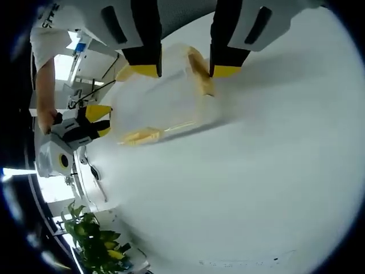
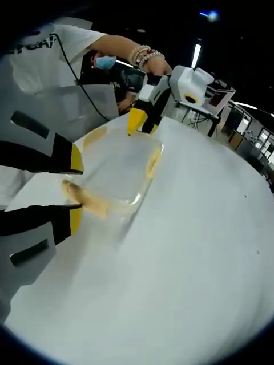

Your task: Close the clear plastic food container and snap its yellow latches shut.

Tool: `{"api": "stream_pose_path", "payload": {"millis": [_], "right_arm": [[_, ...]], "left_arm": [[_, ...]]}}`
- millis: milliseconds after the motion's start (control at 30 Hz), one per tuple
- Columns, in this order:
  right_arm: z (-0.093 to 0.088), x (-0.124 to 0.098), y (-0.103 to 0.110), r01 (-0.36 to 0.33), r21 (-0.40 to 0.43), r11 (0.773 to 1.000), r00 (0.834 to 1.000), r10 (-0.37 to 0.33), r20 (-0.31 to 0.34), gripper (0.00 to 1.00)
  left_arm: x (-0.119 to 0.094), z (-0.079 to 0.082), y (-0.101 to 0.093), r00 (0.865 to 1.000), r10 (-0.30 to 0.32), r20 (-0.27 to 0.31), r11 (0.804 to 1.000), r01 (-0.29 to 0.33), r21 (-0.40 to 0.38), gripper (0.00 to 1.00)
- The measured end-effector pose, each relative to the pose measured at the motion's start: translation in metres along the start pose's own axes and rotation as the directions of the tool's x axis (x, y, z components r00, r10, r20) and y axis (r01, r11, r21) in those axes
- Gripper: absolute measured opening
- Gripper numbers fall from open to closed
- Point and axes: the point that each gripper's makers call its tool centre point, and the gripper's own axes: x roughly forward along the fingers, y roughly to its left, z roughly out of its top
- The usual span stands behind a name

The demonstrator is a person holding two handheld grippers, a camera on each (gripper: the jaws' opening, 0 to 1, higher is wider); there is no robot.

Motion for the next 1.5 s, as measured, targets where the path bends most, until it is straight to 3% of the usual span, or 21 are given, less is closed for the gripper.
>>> {"api": "stream_pose_path", "payload": {"millis": [467, 567, 633, 1167, 1300, 1500], "right_arm": [[-0.004, 0.003, 0.001, 0.003, -0.004, 1.000, 1.000, -0.003, -0.001, 0.16], [-0.005, 0.003, 0.001, 0.004, -0.004, 1.000, 1.000, -0.004, -0.003, 0.16], [-0.006, 0.003, 0.002, 0.001, -0.003, 1.000, 1.000, -0.001, -0.003, 0.16], [-0.004, 0.006, 0.003, 0.036, -0.029, 0.999, 0.999, -0.036, 0.002, 0.15], [-0.004, 0.006, 0.002, -0.016, -0.004, 1.000, 0.999, 0.016, 0.033, 0.14], [-0.003, 0.005, 0.002, -0.034, -0.007, 0.999, 0.999, 0.034, 0.039, 0.12]], "left_arm": [[0.001, -0.001, 0.000, 1.000, 0.015, -0.012, 0.999, -0.015, 0.033, 0.25], [0.014, -0.001, -0.006, 1.000, -0.018, -0.008, 1.000, 0.018, 0.014, 0.30], [0.022, -0.003, -0.013, 0.997, -0.072, 0.001, 0.997, 0.072, 0.004, 0.34], [0.017, -0.010, -0.016, 1.000, -0.010, -0.016, 0.999, 0.011, 0.042, 0.37], [0.016, -0.011, -0.014, 1.000, -0.020, -0.015, 0.999, 0.020, 0.040, 0.37], [0.015, -0.011, -0.013, 1.000, -0.018, -0.018, 0.999, 0.019, 0.038, 0.37]]}}
